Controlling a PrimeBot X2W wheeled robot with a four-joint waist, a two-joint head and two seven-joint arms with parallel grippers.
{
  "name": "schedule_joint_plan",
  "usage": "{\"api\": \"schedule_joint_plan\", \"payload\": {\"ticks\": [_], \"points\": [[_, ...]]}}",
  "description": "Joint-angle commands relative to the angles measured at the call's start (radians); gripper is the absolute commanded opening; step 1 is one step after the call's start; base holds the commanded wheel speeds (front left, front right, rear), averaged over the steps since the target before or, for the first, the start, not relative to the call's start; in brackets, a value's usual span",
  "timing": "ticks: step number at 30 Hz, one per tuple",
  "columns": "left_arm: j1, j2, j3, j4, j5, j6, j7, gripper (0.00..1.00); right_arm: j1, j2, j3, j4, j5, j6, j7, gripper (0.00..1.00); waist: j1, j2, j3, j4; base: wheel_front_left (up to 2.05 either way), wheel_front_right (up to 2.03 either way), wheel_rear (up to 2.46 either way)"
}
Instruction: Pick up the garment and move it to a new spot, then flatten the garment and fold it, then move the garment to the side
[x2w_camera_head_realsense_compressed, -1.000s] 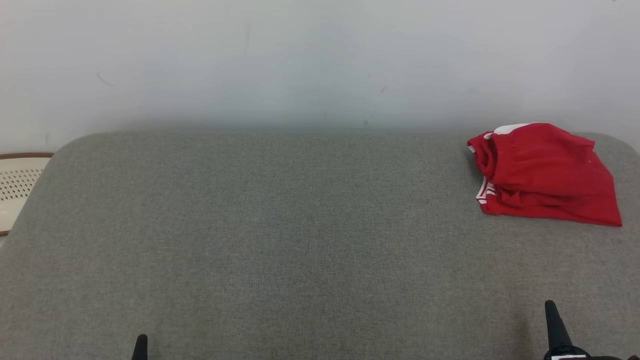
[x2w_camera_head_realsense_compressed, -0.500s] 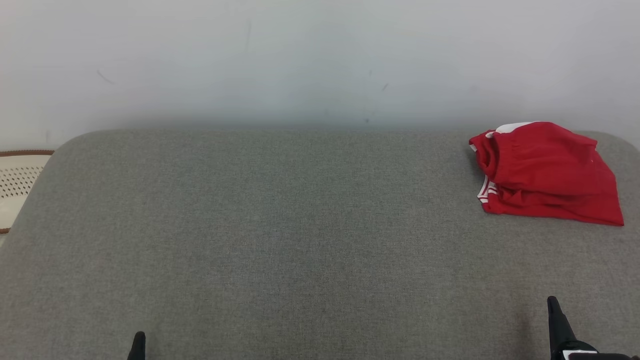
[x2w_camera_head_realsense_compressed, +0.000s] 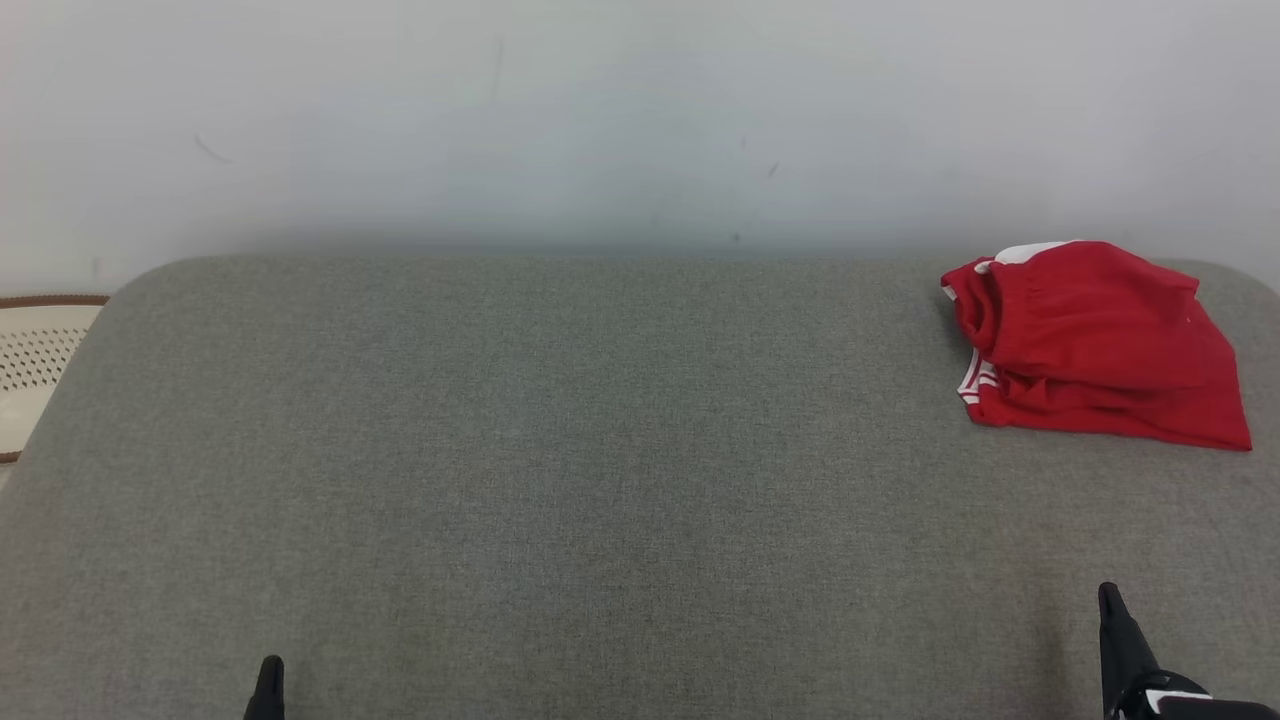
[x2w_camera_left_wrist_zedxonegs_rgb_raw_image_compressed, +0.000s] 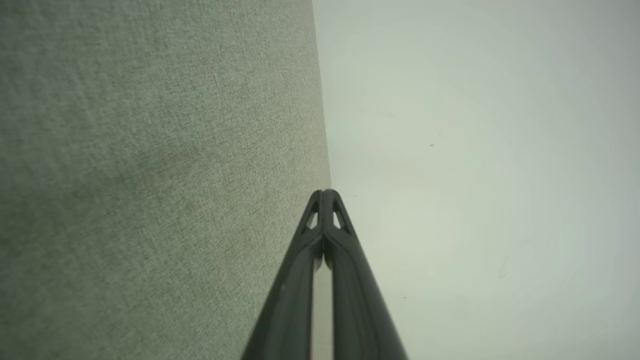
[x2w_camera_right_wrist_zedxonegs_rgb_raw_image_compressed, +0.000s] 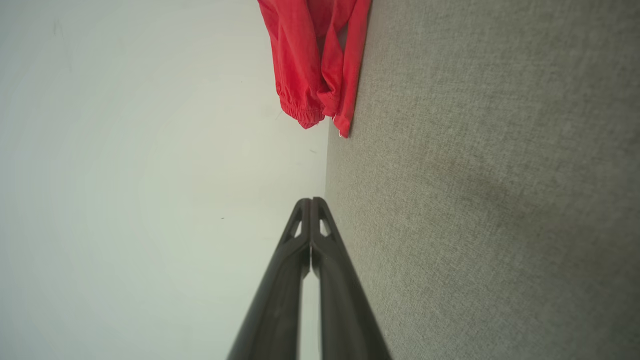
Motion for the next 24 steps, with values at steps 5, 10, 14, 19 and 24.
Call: {"api": "schedule_joint_plan", "payload": {"ticks": [5, 10, 14, 19, 24], "points": [[-0.014, -0.001, 0.010, 0.006, -0.057, -0.014, 0.013, 0.00, -0.011, 0.001, -0.010, 0.003, 0.059, 0.000, 0.017, 0.00, 0.0000, -0.0001, 0.002, 0.001, 0.00, 0.00, 0.00], [-0.017, -0.003, 0.015, 0.008, -0.098, -0.020, 0.024, 0.00, -0.017, 0.003, -0.017, 0.005, 0.102, 0.000, 0.028, 0.00, 0.0000, -0.0001, 0.005, 0.002, 0.00, 0.00, 0.00], [-0.018, -0.003, 0.018, 0.010, -0.118, -0.023, 0.028, 0.00, -0.019, 0.004, -0.021, 0.006, 0.125, 0.000, 0.035, 0.00, 0.0000, -0.0001, 0.006, 0.003, 0.00, 0.00, 0.00], [-0.018, -0.004, 0.019, 0.011, -0.134, -0.026, 0.033, 0.00, -0.017, 0.005, -0.025, 0.006, 0.141, 0.000, 0.041, 0.00, 0.0000, -0.0001, 0.007, 0.003, 0.00, 0.00, 0.00], [-0.018, -0.004, 0.019, 0.010, -0.134, -0.026, 0.033, 0.00, -0.015, 0.007, -0.027, 0.006, 0.138, 0.000, 0.043, 0.00, 0.0000, -0.0001, 0.007, 0.003, 0.00, 0.00, 0.00]]}}
